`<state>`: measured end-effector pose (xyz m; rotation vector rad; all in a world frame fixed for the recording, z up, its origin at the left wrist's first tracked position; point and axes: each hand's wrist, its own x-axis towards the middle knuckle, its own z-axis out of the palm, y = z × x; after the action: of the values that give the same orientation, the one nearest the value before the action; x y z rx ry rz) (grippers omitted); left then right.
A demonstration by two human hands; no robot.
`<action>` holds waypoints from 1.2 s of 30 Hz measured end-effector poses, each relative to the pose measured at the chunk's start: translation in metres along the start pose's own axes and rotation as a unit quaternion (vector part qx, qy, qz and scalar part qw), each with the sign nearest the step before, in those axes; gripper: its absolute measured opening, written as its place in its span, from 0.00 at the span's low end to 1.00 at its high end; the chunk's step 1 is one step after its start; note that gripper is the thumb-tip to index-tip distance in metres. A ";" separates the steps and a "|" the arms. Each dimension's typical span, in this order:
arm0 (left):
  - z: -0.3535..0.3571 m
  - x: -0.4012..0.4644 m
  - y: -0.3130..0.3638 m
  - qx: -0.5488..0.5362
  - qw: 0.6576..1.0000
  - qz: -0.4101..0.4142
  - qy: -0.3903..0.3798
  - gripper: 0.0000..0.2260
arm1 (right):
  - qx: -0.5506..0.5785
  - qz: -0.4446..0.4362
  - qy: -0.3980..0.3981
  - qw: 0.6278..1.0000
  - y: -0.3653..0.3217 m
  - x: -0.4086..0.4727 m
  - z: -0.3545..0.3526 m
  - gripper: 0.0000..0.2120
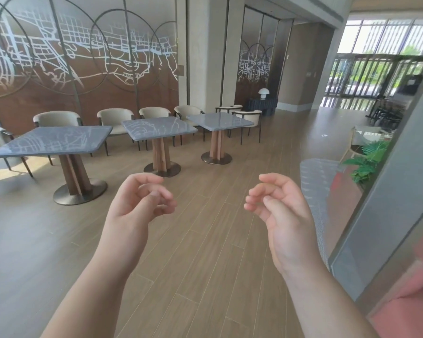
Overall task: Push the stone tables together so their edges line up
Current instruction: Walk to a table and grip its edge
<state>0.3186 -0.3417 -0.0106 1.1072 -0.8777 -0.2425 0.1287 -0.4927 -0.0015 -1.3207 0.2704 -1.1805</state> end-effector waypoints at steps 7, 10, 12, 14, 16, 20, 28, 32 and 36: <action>0.049 0.103 -0.055 0.002 1.000 0.001 -0.005 0.11 | -0.005 -0.012 -0.002 1.000 0.033 0.118 -0.031 0.17; 0.064 0.144 -0.080 -0.001 1.000 0.008 0.000 0.10 | -0.005 -0.013 -0.001 1.000 0.050 0.164 -0.041 0.17; 0.070 0.170 -0.096 -0.006 1.000 0.008 0.001 0.10 | -0.006 -0.009 0.004 1.000 0.063 0.193 -0.044 0.16; 0.071 0.195 -0.109 -0.010 1.000 0.009 0.005 0.10 | -0.007 -0.001 0.009 1.000 0.076 0.218 -0.045 0.16; 0.069 0.219 -0.121 -0.014 1.000 0.013 0.007 0.09 | -0.005 0.003 0.008 1.000 0.089 0.242 -0.042 0.16; 0.054 0.263 -0.145 -0.023 1.000 0.018 0.010 0.09 | -0.008 0.005 -0.002 1.000 0.121 0.283 -0.025 0.16; -0.038 0.365 -0.198 -0.022 0.999 0.013 0.030 0.11 | -0.012 0.021 -0.018 1.000 0.208 0.366 0.073 0.16; -0.101 0.423 -0.211 -0.011 0.999 0.013 0.035 0.11 | -0.009 0.022 -0.022 0.999 0.243 0.407 0.140 0.16; -0.159 0.467 -0.223 -0.013 0.999 0.018 0.042 0.08 | 0.005 0.018 -0.031 0.999 0.279 0.438 0.200 0.16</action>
<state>0.7907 -0.6054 0.0039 1.0696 -0.8171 -0.1762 0.6119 -0.7676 0.0203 -1.3356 0.2426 -1.1073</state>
